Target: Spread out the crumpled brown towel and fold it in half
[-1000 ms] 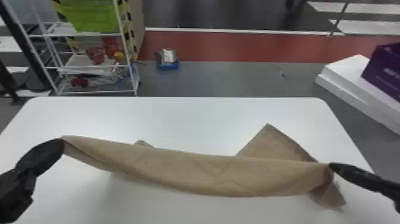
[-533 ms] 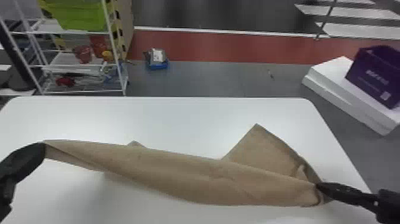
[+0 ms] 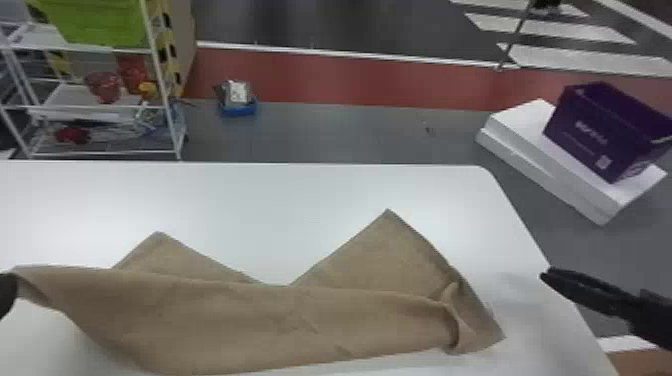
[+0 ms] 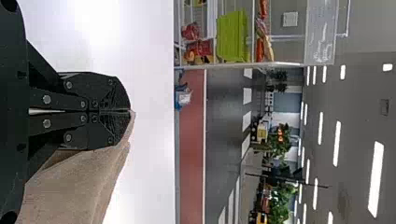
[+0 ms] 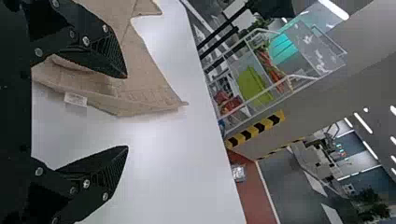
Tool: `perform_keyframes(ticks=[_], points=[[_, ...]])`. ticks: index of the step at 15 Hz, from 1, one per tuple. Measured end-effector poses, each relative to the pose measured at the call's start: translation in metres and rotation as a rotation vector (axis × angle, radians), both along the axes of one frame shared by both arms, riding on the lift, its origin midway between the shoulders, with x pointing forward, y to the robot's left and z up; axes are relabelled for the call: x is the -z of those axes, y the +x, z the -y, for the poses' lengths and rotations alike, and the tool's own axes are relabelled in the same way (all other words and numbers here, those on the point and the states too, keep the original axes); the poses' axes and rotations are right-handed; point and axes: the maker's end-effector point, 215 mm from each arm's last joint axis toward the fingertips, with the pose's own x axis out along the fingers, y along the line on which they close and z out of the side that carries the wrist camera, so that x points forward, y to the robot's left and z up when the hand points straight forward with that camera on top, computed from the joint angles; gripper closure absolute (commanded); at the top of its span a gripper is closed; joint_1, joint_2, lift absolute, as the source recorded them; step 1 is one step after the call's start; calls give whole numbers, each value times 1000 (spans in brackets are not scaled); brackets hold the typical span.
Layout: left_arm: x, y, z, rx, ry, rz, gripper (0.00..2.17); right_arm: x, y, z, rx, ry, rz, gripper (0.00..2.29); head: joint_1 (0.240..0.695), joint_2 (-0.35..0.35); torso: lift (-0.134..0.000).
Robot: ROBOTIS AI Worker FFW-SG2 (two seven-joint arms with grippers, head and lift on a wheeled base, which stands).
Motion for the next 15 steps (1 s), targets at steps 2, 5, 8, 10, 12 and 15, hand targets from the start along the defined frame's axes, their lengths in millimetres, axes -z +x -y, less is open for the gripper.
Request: perform_keyframes(ticks=[2, 5, 8, 10, 12, 15], points=[[12, -3, -5, -20, 56, -26, 1349, -8, 12, -21, -6, 25, 54, 90, 695, -123, -124], [30, -12, -21, -43, 108, -69, 90, -5, 41, -53, 43, 1, 130, 127, 695, -44, -124], [45, -17, -57, -124, 172, -116, -1, -3, 63, -87, 37, -9, 175, 127, 695, 41, -124], [51, -19, -88, -180, 194, -134, 33, -3, 73, -104, 27, -10, 185, 127, 695, 124, -124], [54, -18, -129, -259, 203, -133, 33, -5, 87, -114, 30, -24, 188, 127, 695, 180, -124], [45, -9, -170, -337, 180, -92, 33, -17, 117, -122, 66, -85, 237, 127, 695, 239, -124]])
